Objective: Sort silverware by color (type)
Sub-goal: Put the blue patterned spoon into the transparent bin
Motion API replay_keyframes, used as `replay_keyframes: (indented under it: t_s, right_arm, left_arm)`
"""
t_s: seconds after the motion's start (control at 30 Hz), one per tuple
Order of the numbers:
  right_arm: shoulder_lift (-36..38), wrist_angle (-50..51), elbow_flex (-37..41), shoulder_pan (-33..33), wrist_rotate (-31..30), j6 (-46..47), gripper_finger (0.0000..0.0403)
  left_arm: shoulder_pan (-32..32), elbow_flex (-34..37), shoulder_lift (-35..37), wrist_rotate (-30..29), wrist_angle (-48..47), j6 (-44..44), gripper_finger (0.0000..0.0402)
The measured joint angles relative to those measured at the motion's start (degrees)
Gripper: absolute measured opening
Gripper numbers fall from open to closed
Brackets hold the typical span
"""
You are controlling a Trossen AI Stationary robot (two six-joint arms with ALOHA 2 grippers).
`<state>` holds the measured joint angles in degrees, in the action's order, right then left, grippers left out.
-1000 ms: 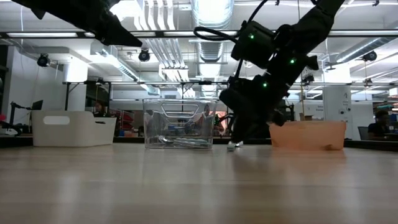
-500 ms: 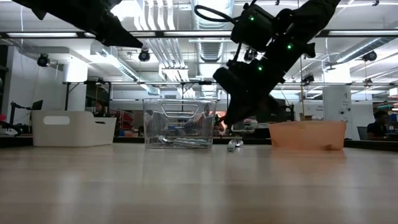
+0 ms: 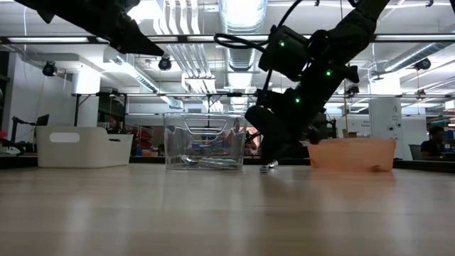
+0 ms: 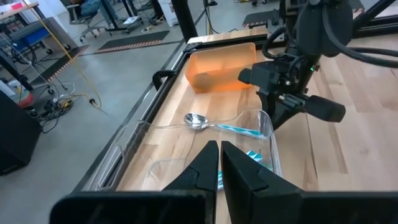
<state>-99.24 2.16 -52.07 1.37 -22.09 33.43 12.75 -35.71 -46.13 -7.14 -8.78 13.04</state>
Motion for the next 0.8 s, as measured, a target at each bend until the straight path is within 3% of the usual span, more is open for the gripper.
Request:
replay_keyframes:
  t_s: [0.47,0.6,0.7,0.8]
  right_arm:
    - [2.6,13.3,-0.5,0.0,-4.0,0.2,0.0028]
    - [5.3,19.2,-2.1,0.4,-5.0,4.5,0.0028]
    - [6.1,22.1,-3.6,1.7,-3.8,10.4,0.0028]
    - [6.1,24.2,-5.7,4.2,1.8,15.3,0.0028]
  left_arm:
    - [0.0,0.0,0.0,0.0,0.0,0.2,0.0001]
    - [0.0,0.0,0.0,0.0,0.0,0.2,0.0001]
    - [0.0,0.0,0.0,0.0,0.0,0.2,0.0001]
    - [0.0,0.0,0.0,0.0,0.2,0.2,0.0001]
